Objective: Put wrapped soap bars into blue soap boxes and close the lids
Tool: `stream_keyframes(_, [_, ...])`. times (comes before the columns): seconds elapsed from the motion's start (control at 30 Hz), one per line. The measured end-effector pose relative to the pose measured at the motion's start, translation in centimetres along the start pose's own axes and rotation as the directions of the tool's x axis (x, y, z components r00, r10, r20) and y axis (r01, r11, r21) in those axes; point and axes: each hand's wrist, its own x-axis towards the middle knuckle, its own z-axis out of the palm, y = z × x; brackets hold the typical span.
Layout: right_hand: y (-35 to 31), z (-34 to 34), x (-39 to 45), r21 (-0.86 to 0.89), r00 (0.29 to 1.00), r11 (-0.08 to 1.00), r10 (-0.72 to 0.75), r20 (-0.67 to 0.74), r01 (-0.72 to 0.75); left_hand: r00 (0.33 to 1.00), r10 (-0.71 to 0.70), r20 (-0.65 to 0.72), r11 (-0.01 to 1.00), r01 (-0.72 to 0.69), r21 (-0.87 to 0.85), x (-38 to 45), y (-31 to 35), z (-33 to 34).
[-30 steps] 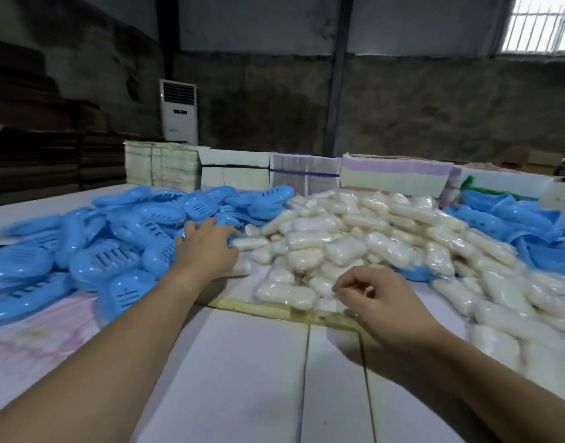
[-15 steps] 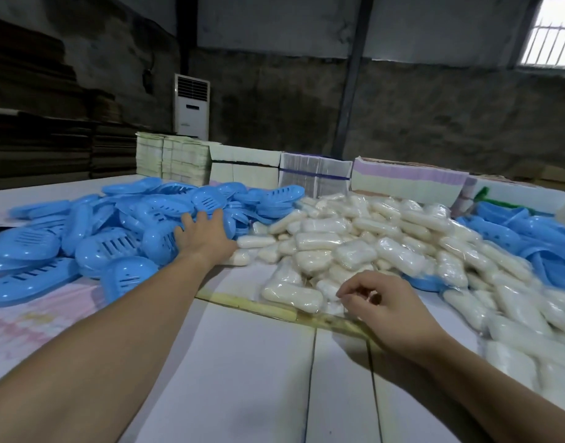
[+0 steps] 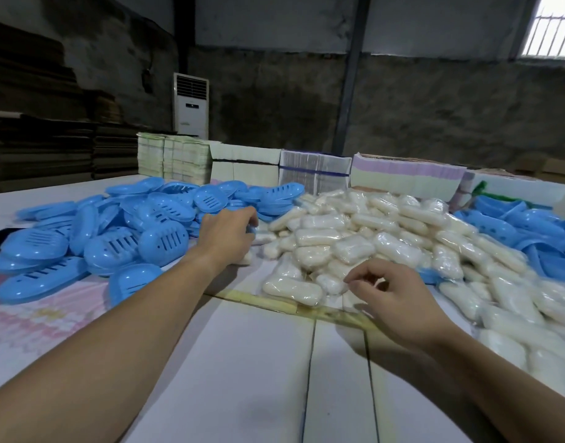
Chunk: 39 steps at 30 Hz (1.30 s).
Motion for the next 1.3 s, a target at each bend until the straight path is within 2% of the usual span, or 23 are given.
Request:
stream_keyframes(0.1, [0.0, -0.9, 0.3, -0.049, 0.995, 0.998, -0.049, -0.087, 0.045, 0.981, 0.158, -0.114, 0.951, -0.182, -0.250, -1.3, 4.8, -2.7])
stream_keyframes(0.2, [0.1, -2.6, 0.8, -0.063, 0.972, 0.998, -0.016, -0.236, 0.001, 0.882, 0.446, -0.152, 0.827, -0.471, -0.306, -4.4, 10.8, -3.9])
stream_keyframes(0.27, [0.3, -3.8, 0.9, -0.098, 0.950, 0.994, 0.012, -0.311, -0.045, 0.801, 0.590, -0.105, 0.744, -0.590, -0.313, -6.8, 13.5, -2.9])
stream_keyframes(0.4, [1.1, -6.5, 1.2, -0.179, 0.908, 0.968, 0.089, -0.409, -0.175, 0.652, 0.752, 0.100, 0.645, -0.695, -0.319, -9.8, 14.5, -0.1])
stream_keyframes(0.47, [1.9, -8.0, 1.5, -0.373, 0.918, 0.873, 0.180, -0.352, -0.315, 0.610, 0.781, 0.135, 0.613, -0.708, -0.351, -10.0, 13.5, 0.2])
stream_keyframes(0.53, [2.5, -9.4, 1.7, -0.640, 0.910, 0.648, 0.318, -0.266, -0.414, 0.648, 0.740, 0.179, 0.655, -0.635, -0.411, -9.4, 12.4, 0.0])
stream_keyframes(0.57, [2.8, -9.9, 1.7, -0.714, 0.898, 0.559, 0.366, -0.244, -0.422, 0.671, 0.714, 0.200, 0.678, -0.591, -0.436, -8.9, 11.9, -0.1])
stream_keyframes(0.6, [2.9, -10.4, 1.8, -0.746, 0.889, 0.513, 0.392, -0.236, -0.424, 0.687, 0.693, 0.221, 0.695, -0.555, -0.456, -8.5, 11.5, -0.1])
stream_keyframes(0.83, [3.3, -10.8, 1.2, -0.739, 0.822, 0.479, 0.543, -0.175, -0.474, 0.696, 0.615, 0.370, 0.769, -0.426, -0.477, -7.6, 9.6, 0.7])
stream_keyframes(1.03, [3.1, -10.4, 0.8, -0.787, 0.812, 0.380, 0.530, -0.246, -0.486, 0.731, 0.603, 0.318, 0.748, -0.380, -0.545, -7.4, 9.4, 0.7])
stream_keyframes(1.17, [3.6, -9.7, 0.5, -0.790, 0.811, 0.378, 0.532, -0.242, -0.483, 0.706, 0.670, 0.230, 0.679, -0.458, -0.573, -7.8, 10.0, 0.5])
stream_keyframes(1.3, [4.2, -9.4, 0.7, -0.785, 0.822, 0.387, 0.507, -0.257, -0.484, 0.703, 0.686, 0.190, 0.662, -0.494, -0.563, -8.4, 10.8, 0.4])
